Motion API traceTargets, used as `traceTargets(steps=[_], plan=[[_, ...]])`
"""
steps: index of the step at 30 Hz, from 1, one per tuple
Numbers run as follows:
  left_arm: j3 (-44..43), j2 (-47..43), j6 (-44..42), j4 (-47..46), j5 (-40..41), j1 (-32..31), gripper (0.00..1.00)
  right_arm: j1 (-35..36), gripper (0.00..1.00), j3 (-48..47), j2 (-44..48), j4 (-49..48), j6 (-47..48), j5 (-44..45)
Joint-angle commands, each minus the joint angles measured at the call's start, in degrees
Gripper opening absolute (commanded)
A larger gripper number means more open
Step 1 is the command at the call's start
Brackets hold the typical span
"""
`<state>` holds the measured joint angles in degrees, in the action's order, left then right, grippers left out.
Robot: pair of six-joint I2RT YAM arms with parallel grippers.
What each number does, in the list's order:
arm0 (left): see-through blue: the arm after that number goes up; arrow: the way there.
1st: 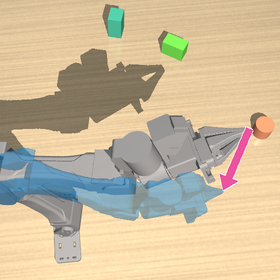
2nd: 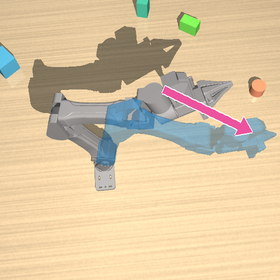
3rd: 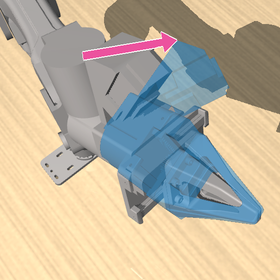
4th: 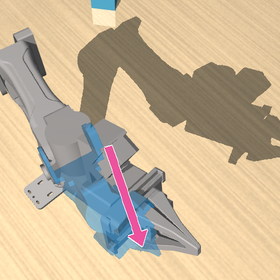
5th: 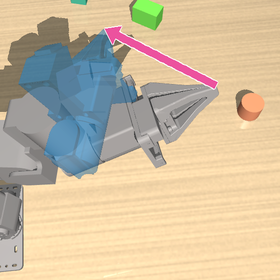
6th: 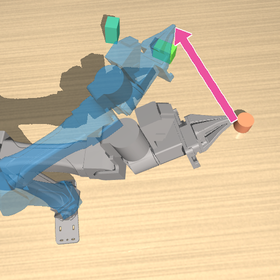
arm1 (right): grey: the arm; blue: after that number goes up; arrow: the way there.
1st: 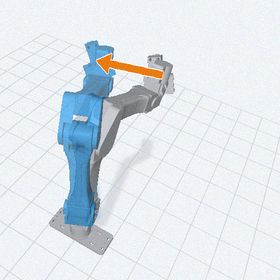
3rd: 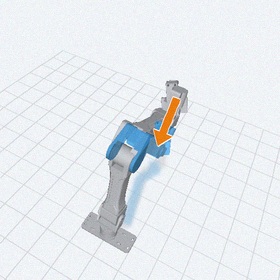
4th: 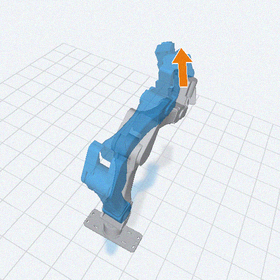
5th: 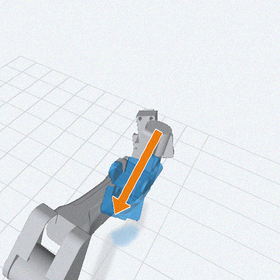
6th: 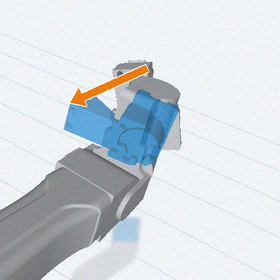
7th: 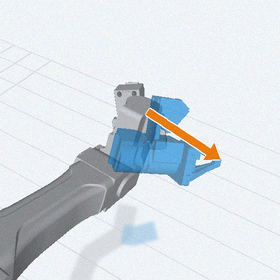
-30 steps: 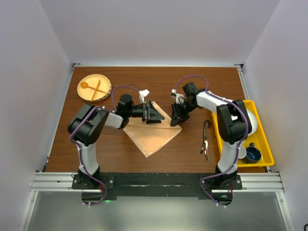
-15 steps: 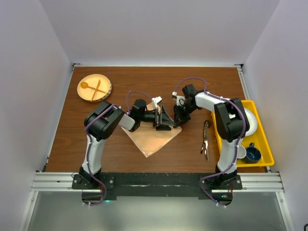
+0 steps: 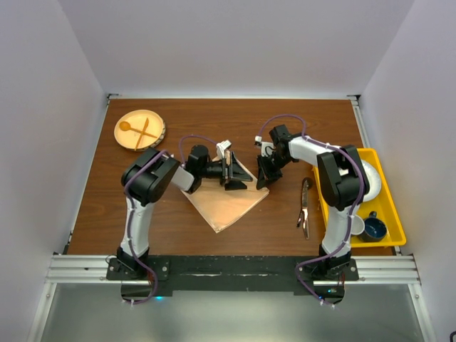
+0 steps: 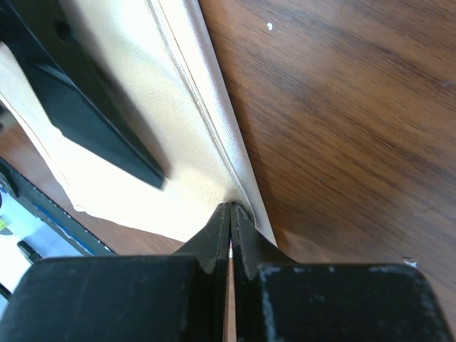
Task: Fold the napkin into a case and place the utensils inside
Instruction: Smooth out the upper triangle-folded napkin at the center of the board.
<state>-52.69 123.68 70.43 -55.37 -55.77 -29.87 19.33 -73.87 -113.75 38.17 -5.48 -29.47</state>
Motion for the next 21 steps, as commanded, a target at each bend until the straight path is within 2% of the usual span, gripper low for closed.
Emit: traceTargets(steps=[1, 9, 16, 21], plan=[[2.6, -3.5, -6.0, 3.7, -2.1, 3.1, 0.97, -0.1, 0.0, 1.3, -1.6, 0.1, 2.0, 5.4], [4.4, -6.8, -10.9, 7.3, -5.7, 8.5, 0.98, -0.1, 0.0, 1.0, -1.8, 0.4, 2.9, 5.8], [3.0, -12.2, -25.9, 26.0, -8.0, 13.8, 0.97, 0.3, 0.0, 0.7, -1.0, 0.4, 3.1, 4.5], [2.8, -15.0, -28.2, 29.0, -10.1, 19.4, 0.91, 0.6, 0.0, 1.0, -0.7, 0.4, 3.0, 3.8]])
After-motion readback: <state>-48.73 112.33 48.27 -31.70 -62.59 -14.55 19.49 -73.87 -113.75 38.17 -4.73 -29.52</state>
